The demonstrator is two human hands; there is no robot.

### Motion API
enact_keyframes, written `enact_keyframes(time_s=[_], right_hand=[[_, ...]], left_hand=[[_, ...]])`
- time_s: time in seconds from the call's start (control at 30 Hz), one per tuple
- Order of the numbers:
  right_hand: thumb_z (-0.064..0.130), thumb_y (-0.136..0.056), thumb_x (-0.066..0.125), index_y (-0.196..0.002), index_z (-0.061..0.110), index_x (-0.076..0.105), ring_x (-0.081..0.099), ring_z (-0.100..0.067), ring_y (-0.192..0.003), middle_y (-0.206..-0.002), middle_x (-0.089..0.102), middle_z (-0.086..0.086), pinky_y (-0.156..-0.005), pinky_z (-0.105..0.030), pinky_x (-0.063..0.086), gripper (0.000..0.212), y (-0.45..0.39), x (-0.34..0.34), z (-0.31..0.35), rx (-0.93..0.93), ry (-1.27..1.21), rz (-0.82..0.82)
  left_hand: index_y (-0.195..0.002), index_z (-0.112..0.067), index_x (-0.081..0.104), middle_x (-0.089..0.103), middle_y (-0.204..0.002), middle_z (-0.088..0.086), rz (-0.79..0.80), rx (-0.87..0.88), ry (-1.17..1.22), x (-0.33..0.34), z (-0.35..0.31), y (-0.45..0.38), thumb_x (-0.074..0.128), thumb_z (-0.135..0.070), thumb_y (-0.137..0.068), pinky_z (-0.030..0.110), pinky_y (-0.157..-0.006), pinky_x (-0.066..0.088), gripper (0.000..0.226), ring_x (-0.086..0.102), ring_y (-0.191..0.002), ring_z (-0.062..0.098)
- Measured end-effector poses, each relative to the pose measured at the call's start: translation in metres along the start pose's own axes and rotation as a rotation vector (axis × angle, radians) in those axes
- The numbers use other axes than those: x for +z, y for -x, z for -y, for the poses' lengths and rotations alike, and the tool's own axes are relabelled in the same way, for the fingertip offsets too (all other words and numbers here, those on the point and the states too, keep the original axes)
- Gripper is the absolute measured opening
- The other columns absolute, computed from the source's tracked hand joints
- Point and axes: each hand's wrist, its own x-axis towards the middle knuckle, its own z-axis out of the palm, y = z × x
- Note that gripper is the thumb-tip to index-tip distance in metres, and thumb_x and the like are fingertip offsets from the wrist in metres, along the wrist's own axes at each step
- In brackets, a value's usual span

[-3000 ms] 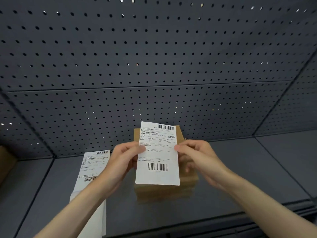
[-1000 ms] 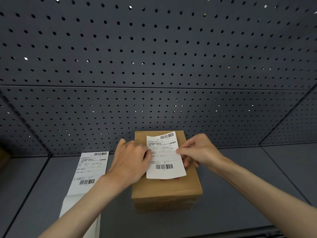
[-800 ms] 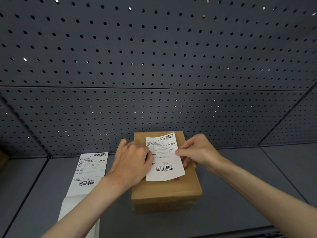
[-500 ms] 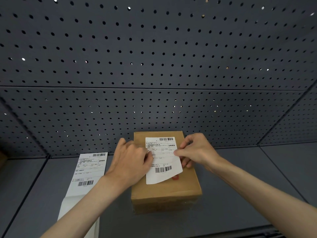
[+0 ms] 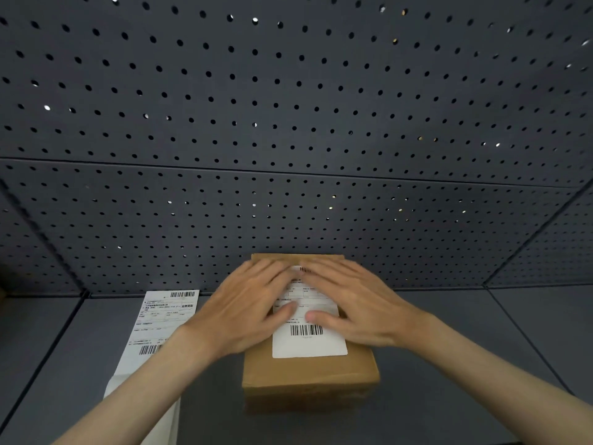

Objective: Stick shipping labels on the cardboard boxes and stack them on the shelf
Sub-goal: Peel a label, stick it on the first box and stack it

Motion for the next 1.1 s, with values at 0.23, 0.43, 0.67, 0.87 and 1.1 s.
enact_keyframes(time_s=[0.23,0.43,0.67,0.87,1.1], right_hand=[[0.069,-0.103,0.024,-0.165,0.021,0.007,-0.001,-0.004,-0.157,-0.172,0.004,0.006,-0.128,-0.028,-0.002,0.08,0.0,0.005,0.004,0.031,0.045,0.103],[0.074,-0.1,0.022,-0.165,0.017,0.011,0.002,-0.008,-0.158,-0.172,0.005,0.002,-0.129,-0.035,0.008,0.087,0.012,0.006,-0.001,0.143,0.052,0.094],[0.069,-0.104,0.024,-0.164,0.023,0.008,-0.005,0.0,-0.156,-0.172,0.002,0.006,-0.129,-0.033,0.002,0.077,0.059,-0.001,0.038,0.019,-0.099,0.068],[0.049,-0.109,0.041,-0.152,0.006,0.047,0.034,-0.023,-0.152,-0.16,0.042,-0.011,-0.118,-0.043,0.04,0.061,0.077,0.053,0.049,-0.129,0.188,-0.255],[0.044,-0.089,0.078,-0.123,0.002,0.073,0.061,-0.026,-0.133,-0.137,0.067,-0.013,-0.108,-0.039,0.051,0.054,0.096,0.074,0.062,0.137,-0.243,-0.734]], left_hand=[[-0.161,-0.022,0.003,0.0,-0.169,-0.005,0.157,-0.019,0.026,0.004,0.001,0.001,0.023,-0.059,-0.102,0.021,-0.116,-0.018,0.073,-0.012,-0.146,-0.003],[-0.161,-0.026,0.004,-0.005,-0.169,-0.011,0.14,-0.064,-0.003,0.004,0.015,0.012,0.02,-0.068,-0.099,0.021,-0.123,-0.01,0.077,-0.009,-0.152,-0.001],[-0.159,-0.034,-0.001,-0.012,-0.166,-0.018,0.139,0.0,0.139,-0.021,-0.017,0.045,0.016,-0.07,-0.099,0.022,-0.125,-0.005,0.073,-0.018,-0.148,-0.011],[-0.157,-0.012,0.032,0.026,-0.166,0.004,0.065,0.136,-0.012,0.017,-0.031,0.078,0.035,-0.057,-0.104,0.035,-0.12,0.022,0.07,0.024,-0.153,0.014],[-0.15,-0.025,0.047,0.035,-0.163,-0.013,-0.254,-0.233,0.626,0.032,-0.044,0.098,0.055,-0.055,-0.094,0.029,-0.121,0.026,0.064,0.028,-0.151,0.006]])
